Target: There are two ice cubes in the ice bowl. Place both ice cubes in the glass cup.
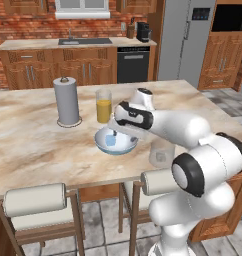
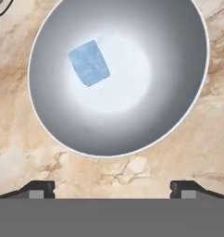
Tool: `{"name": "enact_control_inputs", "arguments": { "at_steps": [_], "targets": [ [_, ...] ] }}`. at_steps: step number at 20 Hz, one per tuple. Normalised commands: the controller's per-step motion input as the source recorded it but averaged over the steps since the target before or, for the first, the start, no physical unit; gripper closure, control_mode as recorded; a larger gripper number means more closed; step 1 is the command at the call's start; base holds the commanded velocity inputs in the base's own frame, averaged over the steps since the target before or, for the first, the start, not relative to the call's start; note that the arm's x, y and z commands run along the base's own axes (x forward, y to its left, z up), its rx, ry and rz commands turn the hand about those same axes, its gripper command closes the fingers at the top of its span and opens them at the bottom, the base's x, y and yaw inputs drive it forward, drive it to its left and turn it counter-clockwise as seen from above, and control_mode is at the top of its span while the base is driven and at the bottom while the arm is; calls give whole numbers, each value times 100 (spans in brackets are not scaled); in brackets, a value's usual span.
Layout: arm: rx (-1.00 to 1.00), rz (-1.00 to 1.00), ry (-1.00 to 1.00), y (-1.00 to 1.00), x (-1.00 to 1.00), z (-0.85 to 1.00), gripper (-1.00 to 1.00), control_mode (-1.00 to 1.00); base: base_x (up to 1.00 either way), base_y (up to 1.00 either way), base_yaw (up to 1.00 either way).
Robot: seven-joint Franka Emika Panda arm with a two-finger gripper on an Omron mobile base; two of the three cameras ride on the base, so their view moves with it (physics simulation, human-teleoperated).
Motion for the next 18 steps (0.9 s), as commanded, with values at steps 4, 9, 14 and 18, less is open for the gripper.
{"name": "enact_control_inputs", "arguments": {
  "at_steps": [4,9,14,18],
  "targets": [
    [1,0,-9,58,54,0,-100,-100,0,0,0],
    [-1,0,0,13,62,-12,-100,-100,0,0,0],
    [0,7,-1,0,68,-27,-100,-100,0,0,0],
    [0,8,1,0,64,-20,-100,-100,0,0,0]
  ]
}}
